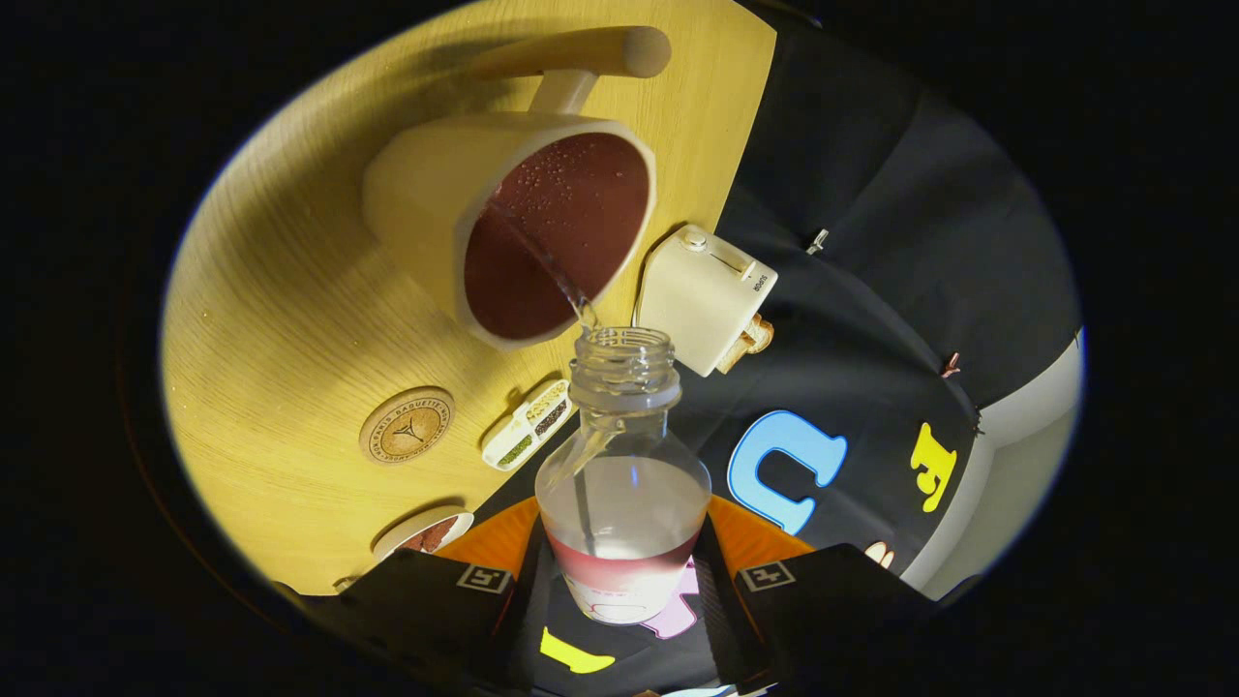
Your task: Take the bottle from table, then pour the juice into the cup, finally place the bottle on the coaster
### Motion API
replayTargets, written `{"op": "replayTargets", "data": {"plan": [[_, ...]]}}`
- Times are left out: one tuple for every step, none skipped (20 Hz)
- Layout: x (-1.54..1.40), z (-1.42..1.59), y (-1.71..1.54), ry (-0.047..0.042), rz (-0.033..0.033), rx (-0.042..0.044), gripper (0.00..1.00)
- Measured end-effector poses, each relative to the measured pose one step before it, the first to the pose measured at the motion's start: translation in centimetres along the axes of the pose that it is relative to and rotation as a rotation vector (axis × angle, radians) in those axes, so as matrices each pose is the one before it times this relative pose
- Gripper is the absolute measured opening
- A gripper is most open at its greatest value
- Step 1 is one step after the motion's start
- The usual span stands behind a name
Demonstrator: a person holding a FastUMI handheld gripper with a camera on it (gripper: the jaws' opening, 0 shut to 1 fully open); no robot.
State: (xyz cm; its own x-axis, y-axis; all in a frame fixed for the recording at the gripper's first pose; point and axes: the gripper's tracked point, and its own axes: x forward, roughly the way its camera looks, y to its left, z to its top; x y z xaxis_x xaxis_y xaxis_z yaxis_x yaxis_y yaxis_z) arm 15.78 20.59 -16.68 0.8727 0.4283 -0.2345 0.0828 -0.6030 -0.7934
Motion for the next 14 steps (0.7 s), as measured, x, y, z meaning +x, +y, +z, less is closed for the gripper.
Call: {"op": "replayTargets", "data": {"plan": [[0.002, -0.184, -0.064, 0.00381, 0.00027, -0.00627, 0.7], [0.022, 0.094, -0.129, 0.0016, -0.00179, -0.00717, 0.7], [-0.059, -0.009, -0.087, -0.00139, -0.00216, -0.00566, 0.7], [0.12, -0.073, -0.191, -0.00124, -0.00212, -0.00503, 0.7], [0.085, -0.142, -0.302, -0.00214, -0.00355, -0.00461, 0.7], [0.199, 0.062, -0.27, -0.00092, -0.00104, -0.00492, 0.7], [-0.142, 0.022, -0.158, -0.00125, -0.00047, -0.00561, 0.7], [-0.201, 0.088, -0.056, -0.00382, -0.00082, -0.00833, 0.7], [-0.116, 0.019, -0.106, -0.0034, -0.00227, -0.00821, 0.7], [0.212, -0.049, -0.306, -0.00368, -0.00071, -0.00942, 0.7], [-0.033, 0.034, -0.129, -0.00369, 0.00004, -0.0095, 0.7], [0.053, 0.279, -0.085, -0.00539, -0.00237, -0.00741, 0.7], [-0.128, -0.072, -0.192, -0.00294, -0.00212, -0.00788, 0.7], [0.137, -0.083, -0.259, -0.00104, -0.00206, -0.00793, 0.7]]}}
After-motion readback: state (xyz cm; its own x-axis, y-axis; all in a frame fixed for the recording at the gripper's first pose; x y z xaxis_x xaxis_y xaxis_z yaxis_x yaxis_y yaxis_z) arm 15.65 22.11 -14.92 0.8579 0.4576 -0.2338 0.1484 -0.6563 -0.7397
